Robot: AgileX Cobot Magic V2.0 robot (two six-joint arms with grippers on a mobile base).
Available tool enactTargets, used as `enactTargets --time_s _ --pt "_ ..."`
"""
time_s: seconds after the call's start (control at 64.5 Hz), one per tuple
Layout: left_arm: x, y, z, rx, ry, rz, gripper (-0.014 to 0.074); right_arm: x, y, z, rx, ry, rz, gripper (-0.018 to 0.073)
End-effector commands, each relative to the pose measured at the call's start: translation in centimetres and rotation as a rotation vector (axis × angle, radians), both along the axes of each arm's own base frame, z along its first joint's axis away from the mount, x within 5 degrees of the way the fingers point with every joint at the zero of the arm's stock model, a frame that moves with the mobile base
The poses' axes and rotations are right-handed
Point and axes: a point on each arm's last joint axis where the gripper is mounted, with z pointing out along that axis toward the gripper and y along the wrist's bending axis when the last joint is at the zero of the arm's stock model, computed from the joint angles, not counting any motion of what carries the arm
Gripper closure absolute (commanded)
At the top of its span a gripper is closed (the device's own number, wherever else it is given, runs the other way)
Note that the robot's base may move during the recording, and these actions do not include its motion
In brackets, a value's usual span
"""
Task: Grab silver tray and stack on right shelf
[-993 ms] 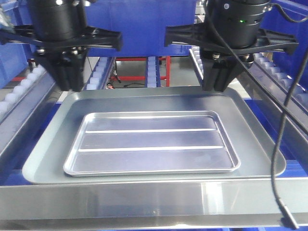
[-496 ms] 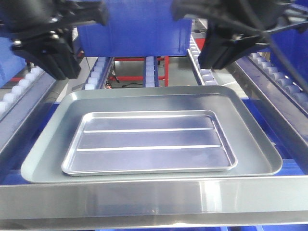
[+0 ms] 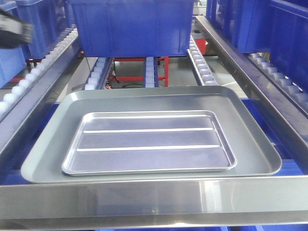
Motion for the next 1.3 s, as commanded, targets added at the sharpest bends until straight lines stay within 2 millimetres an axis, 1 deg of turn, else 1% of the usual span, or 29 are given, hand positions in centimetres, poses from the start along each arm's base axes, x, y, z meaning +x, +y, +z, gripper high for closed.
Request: enactTargets --time_s 0.0,0.124,0.279,0.915,1.024,1.133,1.226,1.288 --pt "-1.7 0.7 1.6 -0.097 -0.153 -0.042 0.0697 -1.5 -0.7 1.6 0.06 -0.133 0.035 0.0505" --pt "-3.7 2.3 1.8 -0.146 -0.223 -0.041 0.0697 -2.8 -1.7 1.7 0.08 -0.166 0.018 0.0505" --pt "-5.0 3.2 2.4 -0.19 -0.285 -0.041 0.0697 -3.3 -2.1 1.9 0.095 -0.188 0.015 0.0505" --pt "-5.0 3.2 2.4 -0.189 -0.283 -0.04 0.0697 -3.2 -2.2 1.8 0.088 -0.179 0.002 0.0505" --pt "-5.0 3.2 2.4 -0.189 -0.283 -0.04 0.0697 -2.7 -2.8 1.0 0.039 -0.158 -0.072 0.0505" --pt "-5.0 3.2 2.4 -0.189 -0.283 -0.04 0.0697 -2.1 -4.2 -0.8 0.053 -0.158 -0.228 0.0505" --pt "-5.0 3.2 2.4 -0.189 -0.283 -0.04 0.0697 -2.3 -5.5 -2.2 -0.002 -0.238 -0.355 0.0505" --pt "-5.0 3.2 2.4 -0.189 -0.283 -0.04 0.0697 -2.9 -6.4 -3.3 -0.03 -0.248 -0.443 0.0505"
